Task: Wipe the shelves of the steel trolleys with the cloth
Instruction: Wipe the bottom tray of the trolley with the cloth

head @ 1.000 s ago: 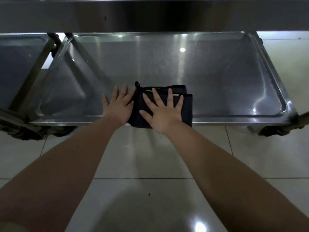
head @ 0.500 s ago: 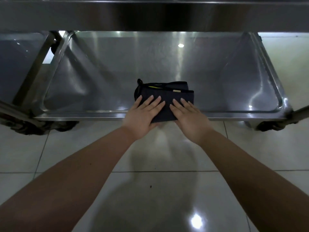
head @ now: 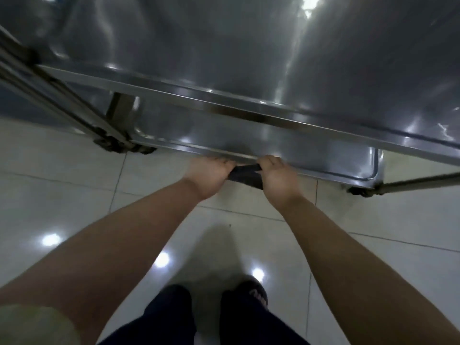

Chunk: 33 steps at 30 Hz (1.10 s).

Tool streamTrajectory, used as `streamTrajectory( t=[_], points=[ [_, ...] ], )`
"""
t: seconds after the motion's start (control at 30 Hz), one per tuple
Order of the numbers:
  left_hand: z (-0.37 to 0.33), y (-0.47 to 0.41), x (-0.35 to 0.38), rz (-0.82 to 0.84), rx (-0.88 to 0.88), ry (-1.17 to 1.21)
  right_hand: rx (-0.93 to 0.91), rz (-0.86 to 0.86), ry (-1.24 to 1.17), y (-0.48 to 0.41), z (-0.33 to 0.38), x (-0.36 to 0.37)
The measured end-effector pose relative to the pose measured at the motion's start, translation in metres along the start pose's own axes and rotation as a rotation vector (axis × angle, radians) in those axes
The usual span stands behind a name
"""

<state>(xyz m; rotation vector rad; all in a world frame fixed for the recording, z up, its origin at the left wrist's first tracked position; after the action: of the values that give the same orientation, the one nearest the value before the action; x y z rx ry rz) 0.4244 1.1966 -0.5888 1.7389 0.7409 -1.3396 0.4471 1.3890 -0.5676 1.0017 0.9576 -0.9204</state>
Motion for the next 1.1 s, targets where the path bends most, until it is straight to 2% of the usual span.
streamTrajectory(
  t=[0.1, 0.17, 0.3, 0.6, 0.7, 0.83, 0.97, 1.1],
  points=[
    [0.010, 0.057, -0.055, 0.071, -0.068, -0.018, -0.079, 0.105, -0.019, 0.015, 0.046, -0.040],
    [0.014, 0.094, -0.098, 0.072, -0.107, 0.038, -0.135, 0.112, -0.037, 0.032, 0.075, -0.072],
    [0.016, 0.173, -0.206, -0.138, -0.173, 0.267, -0.248, 0.030, -0.096, 0.075, 0.133, -0.161],
    [0.044, 0.331, -0.487, -0.382, -0.487, 0.387, -0.571, -0.087, -0.193, 0.101, 0.298, -0.443],
    [0.069, 0.383, -0.567, -0.505, -0.610, 0.313, -0.714, -0.121, -0.182, 0.090, 0.369, -0.525],
    [0.116, 0.444, -0.666, -0.561, -0.813, 0.197, -0.931, -0.221, -0.054, 0.075, 0.479, -0.615],
    [0.173, 0.511, -0.757, -0.680, -0.897, 0.167, -0.996, -0.350, -0.024, 0.068, 0.597, -0.692],
    [0.239, 0.581, -0.836, -0.810, -0.902, 0.020, -1.001, -0.424, -0.070, 0.068, 0.711, -0.757]
  ],
)
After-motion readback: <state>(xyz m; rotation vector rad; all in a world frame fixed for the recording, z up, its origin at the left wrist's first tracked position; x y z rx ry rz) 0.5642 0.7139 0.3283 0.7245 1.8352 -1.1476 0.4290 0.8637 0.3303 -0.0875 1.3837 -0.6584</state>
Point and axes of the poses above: each hand's wrist, its own y-axis away from the middle knuckle, its own x-axis out of the palm, z = x × y, the point moved 1 cm from there along -y, towards the middle knuckle, and after that the axes turned 2 degrees about -x, right-handed, at the moved point
